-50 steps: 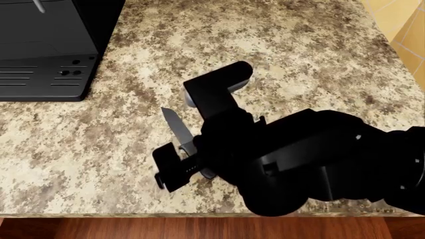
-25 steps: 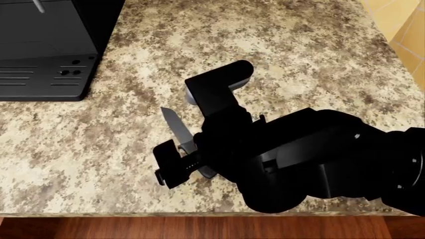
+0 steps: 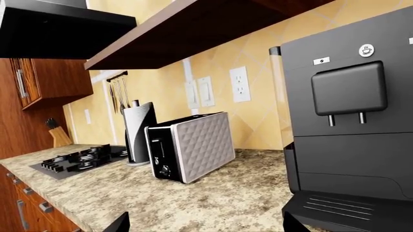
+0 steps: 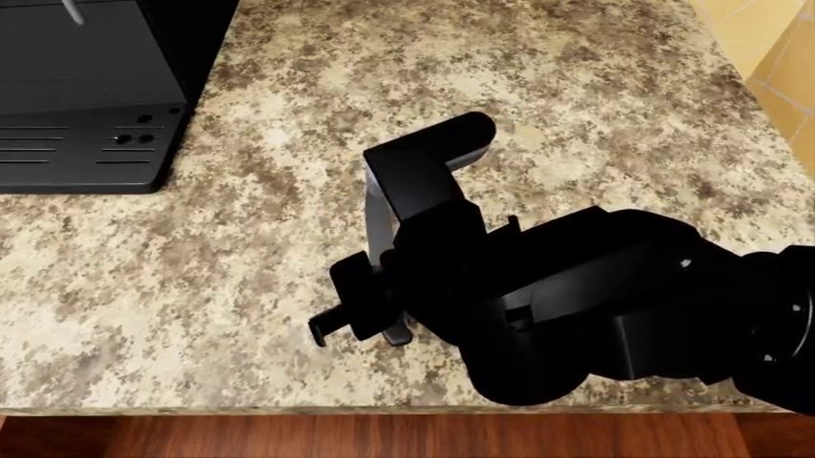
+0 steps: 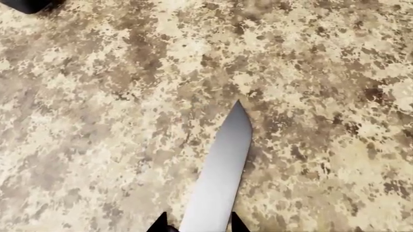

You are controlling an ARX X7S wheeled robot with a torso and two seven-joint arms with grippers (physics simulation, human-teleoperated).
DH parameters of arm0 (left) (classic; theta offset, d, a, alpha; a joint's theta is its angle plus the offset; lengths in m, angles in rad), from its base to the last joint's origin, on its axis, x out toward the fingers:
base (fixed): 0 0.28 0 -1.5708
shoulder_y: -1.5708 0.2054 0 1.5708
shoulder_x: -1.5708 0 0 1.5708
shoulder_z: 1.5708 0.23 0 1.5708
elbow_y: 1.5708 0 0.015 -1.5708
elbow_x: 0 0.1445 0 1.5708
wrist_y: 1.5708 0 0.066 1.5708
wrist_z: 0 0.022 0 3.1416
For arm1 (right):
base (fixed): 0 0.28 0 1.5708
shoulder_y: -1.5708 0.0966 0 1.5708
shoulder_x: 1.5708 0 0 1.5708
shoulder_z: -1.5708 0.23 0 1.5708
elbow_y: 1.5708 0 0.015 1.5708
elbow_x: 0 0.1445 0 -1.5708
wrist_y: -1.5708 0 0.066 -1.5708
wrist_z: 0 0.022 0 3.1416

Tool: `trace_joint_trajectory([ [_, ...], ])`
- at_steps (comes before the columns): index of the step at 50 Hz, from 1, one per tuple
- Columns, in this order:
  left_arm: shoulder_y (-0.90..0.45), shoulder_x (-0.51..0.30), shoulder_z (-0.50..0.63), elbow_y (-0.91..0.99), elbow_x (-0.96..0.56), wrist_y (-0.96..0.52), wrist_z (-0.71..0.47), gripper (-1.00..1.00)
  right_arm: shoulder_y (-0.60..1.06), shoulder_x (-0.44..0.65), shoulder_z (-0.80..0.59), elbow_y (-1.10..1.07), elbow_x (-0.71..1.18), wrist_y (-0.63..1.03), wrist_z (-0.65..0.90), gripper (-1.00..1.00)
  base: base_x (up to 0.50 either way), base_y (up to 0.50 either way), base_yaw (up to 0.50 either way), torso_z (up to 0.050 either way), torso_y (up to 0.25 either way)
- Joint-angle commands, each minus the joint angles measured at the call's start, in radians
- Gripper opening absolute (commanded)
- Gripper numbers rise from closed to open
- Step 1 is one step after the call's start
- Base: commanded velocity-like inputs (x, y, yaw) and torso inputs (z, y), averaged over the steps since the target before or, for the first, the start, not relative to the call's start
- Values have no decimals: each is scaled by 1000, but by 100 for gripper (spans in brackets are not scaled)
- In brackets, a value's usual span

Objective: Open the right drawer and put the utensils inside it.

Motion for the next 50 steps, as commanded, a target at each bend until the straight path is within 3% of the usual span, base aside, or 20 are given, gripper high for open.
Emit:
trace_joint_trajectory([
  [1, 0, 0, 1, 0, 1, 0, -1, 100, -53, -9, -59, 6, 85, -21, -59, -100, 0, 3, 3, 0, 0],
  [37, 0, -1, 0, 0, 1, -3, -2, 100, 133, 56, 50, -78, 106, 8, -29, -100, 1, 1, 1, 0, -1],
  [50, 0, -2, -3, 0, -2, -1, -3, 100, 258, 129, 26, -103, 170, 195, -70, -100, 0, 0, 0, 0, 0],
])
